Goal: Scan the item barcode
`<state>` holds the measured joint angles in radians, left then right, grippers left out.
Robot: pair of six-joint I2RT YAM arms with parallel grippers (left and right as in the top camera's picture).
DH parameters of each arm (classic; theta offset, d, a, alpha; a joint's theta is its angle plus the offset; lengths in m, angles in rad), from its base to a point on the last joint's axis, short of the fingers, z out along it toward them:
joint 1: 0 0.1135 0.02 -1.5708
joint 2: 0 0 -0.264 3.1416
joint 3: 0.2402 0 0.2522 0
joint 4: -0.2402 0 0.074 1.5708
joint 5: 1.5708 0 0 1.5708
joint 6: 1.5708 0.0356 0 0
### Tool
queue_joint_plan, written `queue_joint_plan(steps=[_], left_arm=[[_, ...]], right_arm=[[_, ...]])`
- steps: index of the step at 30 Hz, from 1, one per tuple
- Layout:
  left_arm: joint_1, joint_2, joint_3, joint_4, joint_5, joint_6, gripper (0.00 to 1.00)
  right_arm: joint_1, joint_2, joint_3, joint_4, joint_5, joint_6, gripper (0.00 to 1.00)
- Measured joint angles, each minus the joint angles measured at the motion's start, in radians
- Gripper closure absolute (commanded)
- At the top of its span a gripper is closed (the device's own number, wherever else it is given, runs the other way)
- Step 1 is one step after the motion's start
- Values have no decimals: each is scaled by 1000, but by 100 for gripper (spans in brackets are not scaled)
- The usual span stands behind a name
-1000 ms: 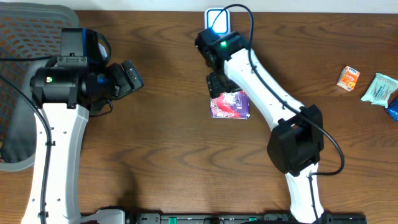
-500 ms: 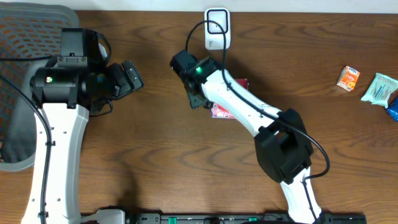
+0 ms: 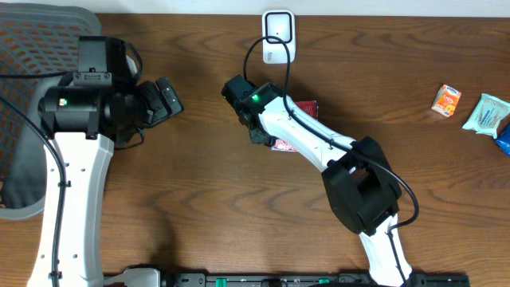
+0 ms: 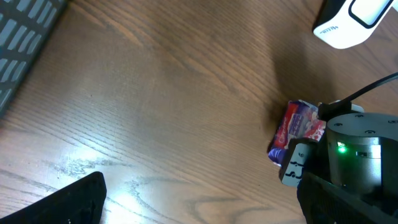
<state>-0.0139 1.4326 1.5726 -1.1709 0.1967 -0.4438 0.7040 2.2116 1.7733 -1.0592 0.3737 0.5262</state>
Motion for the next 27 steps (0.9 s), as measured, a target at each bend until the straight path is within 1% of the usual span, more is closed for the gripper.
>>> queue_joint_plan(steps=[1,2,3,4,5,6,9,13,15,16,18,20,22,25,27], left_arm=[[0,0,0,0,0,0,2],[0,0,0,0,0,0,2],[0,0,0,0,0,0,2],[0,0,0,0,0,0,2],[0,0,0,0,0,0,2],[0,0,0,0,0,0,2],[0,0,0,0,0,0,2],[0,0,0,0,0,0,2],[0,0,0,0,0,0,2],[0,0,0,0,0,0,2],[0,0,0,0,0,0,2],[0,0,0,0,0,0,2],[0,0,0,0,0,0,2],[0,0,0,0,0,0,2],[0,0,0,0,0,0,2]], right_arm=[[-1,0,1,-2,0,0,82],[-3,0,2,-3,0,-3,51],[-4,0,3,-5,-2,-10,36],[-7,0,3,-8,-3,-11,27],[-10,0,3,-11,-3,-12,24],[-14,0,3,-16,-2,-13,23],[-25,0,3,-19,-1,-19,24],[-33,0,-30,55,2,-21,32],[-33,0,-66,100,5,-26,44],[-33,0,-84,115,8,-30,52],[-32,0,-103,130,13,-29,65],[-32,0,-105,137,12,-32,85],[-33,-2,-105,137,11,-26,99],[-39,-2,-83,106,-16,-30,99],[-53,0,-40,39,-68,-31,99]])
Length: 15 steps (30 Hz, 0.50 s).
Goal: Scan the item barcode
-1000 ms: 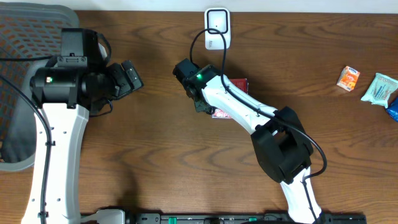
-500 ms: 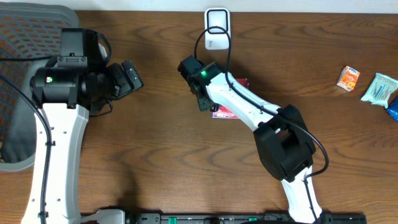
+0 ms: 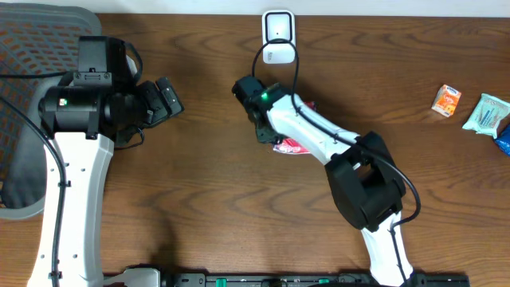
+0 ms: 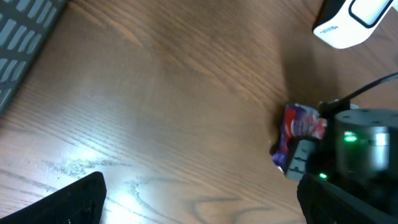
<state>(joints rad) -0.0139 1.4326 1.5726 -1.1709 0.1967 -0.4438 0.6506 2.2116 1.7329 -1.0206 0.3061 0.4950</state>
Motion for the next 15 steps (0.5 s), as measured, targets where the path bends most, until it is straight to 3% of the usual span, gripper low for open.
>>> queue_joint_plan(steps=[4,8,15], left_arm=[[0,0,0,0,0,0,2],[0,0,0,0,0,0,2],[0,0,0,0,0,0,2]], right_arm=[[-53,2,136,-94,-151,-40,99],[-146,0,257,-115,-433,-142,99],[-329,0,190,-89,-1020,-313,99]])
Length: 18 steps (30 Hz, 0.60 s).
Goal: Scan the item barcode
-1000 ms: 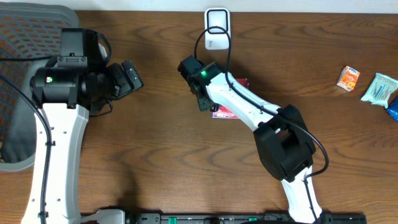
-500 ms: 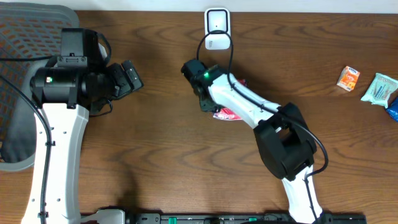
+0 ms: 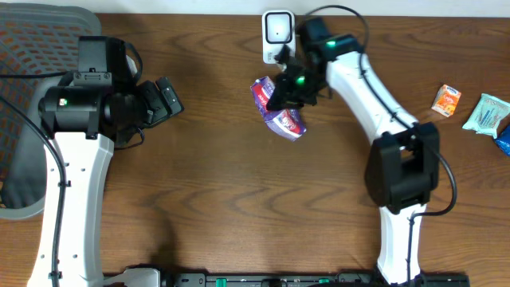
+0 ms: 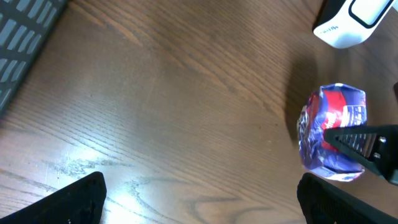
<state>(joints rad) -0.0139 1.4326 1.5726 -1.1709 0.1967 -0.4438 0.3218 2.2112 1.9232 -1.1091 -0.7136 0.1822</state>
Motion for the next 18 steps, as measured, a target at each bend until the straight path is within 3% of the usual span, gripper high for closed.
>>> queue_joint_plan(steps=[6,9,11,15,18], left_arm=[[0,0,0,0,0,0,2],[0,0,0,0,0,0,2],[0,0,0,0,0,0,2],[0,0,0,0,0,0,2],[0,0,0,0,0,0,2]], right_arm=[[-90,0,-262,190,-454,-71,99],[-126,0,-371,247,-559,-71,86],[-160,1,-403,249,-544,-56,78],[-260,0,-399,230,-374,-5,49],[-322,-2,-377,181,-217,24,41]])
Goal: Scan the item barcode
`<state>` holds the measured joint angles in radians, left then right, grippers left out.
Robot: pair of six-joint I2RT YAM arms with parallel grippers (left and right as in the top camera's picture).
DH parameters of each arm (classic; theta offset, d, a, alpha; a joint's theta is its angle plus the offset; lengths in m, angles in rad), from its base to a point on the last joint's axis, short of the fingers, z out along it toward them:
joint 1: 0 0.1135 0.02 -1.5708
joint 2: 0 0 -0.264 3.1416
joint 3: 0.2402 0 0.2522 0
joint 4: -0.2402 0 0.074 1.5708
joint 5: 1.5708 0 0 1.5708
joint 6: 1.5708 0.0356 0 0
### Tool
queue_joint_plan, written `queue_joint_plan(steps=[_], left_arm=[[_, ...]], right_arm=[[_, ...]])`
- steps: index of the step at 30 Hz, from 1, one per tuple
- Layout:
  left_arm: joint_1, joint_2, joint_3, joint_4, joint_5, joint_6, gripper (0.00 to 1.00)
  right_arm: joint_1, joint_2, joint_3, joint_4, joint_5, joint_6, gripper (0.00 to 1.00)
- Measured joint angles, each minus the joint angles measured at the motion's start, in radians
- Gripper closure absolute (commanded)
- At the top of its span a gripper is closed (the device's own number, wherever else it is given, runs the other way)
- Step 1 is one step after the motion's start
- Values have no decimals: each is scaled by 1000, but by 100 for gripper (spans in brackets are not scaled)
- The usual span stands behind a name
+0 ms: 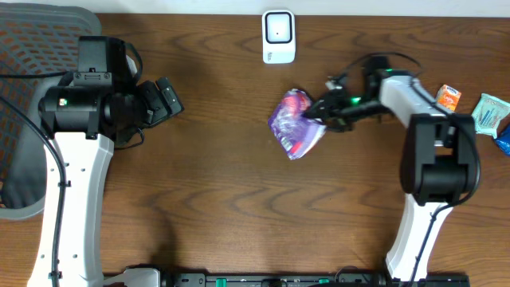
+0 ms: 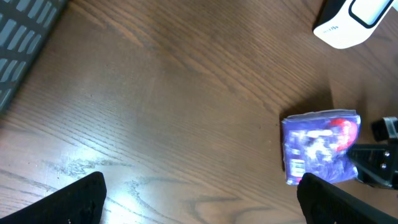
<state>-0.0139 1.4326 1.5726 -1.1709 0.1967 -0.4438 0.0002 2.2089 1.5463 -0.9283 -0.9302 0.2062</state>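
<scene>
A purple and red snack packet (image 1: 293, 125) hangs above the table's middle, and my right gripper (image 1: 317, 116) is shut on its right edge. The left wrist view shows the packet (image 2: 318, 147) with a white label on its lower left, and the right gripper's fingers (image 2: 373, 167) beside it. The white barcode scanner (image 1: 278, 36) stands at the table's far edge, up and to the left of the packet; its corner (image 2: 351, 22) shows in the left wrist view. My left gripper (image 1: 165, 99) is open at the left, far from the packet, with nothing between its fingers (image 2: 69, 201).
An orange packet (image 1: 447, 100), a teal packet (image 1: 486, 113) and a blue one (image 1: 504, 140) lie at the right edge. A grey mesh chair (image 1: 32, 36) stands beyond the table's left side. The wooden table (image 1: 207, 191) fills the view.
The right gripper has moved with the packet from just below the scanner to a spot further right and nearer the front. The packet has turned. The left arm has not moved.
The right gripper was down over the packet lying on the table below the scanner, and still there a second later. Then it held the packet raised beside the scanner. Now the packet is held right of that spot.
</scene>
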Motion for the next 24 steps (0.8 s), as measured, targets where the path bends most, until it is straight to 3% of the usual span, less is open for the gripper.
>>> queue_joint_plan(steps=[6,11,13,24], left_arm=[[0,0,0,0,0,0,2],[0,0,0,0,0,0,2],[0,0,0,0,0,0,2],[0,0,0,0,0,0,2]], right_arm=[[-56,-15,107,-162,323,21,39],[-29,-88,196,-213,448,-8,10],[-6,-121,214,-211,476,-33,6],[76,-93,218,-132,541,-60,12]])
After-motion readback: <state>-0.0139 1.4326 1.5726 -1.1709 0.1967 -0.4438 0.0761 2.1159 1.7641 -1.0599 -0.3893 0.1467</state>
